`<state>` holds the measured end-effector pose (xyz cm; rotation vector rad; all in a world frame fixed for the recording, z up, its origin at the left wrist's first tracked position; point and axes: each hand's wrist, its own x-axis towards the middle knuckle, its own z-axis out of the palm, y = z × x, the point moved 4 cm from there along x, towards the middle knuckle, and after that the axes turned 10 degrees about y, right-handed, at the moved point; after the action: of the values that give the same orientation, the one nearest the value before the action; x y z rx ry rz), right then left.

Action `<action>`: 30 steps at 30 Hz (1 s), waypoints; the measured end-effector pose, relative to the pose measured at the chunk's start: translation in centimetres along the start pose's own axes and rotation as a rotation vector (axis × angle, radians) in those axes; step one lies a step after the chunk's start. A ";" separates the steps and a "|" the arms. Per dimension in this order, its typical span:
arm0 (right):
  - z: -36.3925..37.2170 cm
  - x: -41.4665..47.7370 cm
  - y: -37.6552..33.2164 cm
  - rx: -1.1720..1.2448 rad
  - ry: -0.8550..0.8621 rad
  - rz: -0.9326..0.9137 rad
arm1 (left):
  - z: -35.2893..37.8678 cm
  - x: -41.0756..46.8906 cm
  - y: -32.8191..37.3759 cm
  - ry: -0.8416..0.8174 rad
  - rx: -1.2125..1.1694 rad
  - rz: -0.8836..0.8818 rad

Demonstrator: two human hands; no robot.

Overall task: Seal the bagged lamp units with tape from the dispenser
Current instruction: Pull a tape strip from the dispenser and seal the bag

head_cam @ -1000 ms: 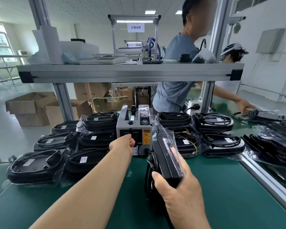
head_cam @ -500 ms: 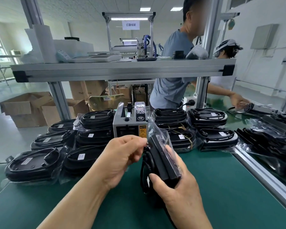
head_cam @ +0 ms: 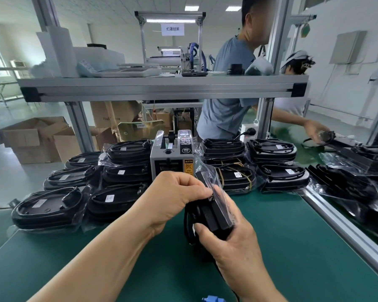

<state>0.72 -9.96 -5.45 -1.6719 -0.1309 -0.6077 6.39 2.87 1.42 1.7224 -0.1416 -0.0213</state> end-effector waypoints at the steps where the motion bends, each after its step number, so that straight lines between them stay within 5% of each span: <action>1: 0.1 0.0 0.0 0.004 -0.001 -0.002 | 0.0 0.0 0.0 0.005 0.007 0.001; 25: 0.0 0.0 -0.2 -0.010 0.009 -0.005 | 0.0 0.0 -1.3 0.172 0.205 0.240; 30: 0.0 0.0 -0.3 -0.032 -0.007 -0.016 | 0.0 0.2 -2.0 0.266 0.079 0.183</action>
<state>0.60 -9.86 -5.19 -1.7056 -0.1406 -0.6186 6.78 3.18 -0.56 1.7677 -0.1030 0.3514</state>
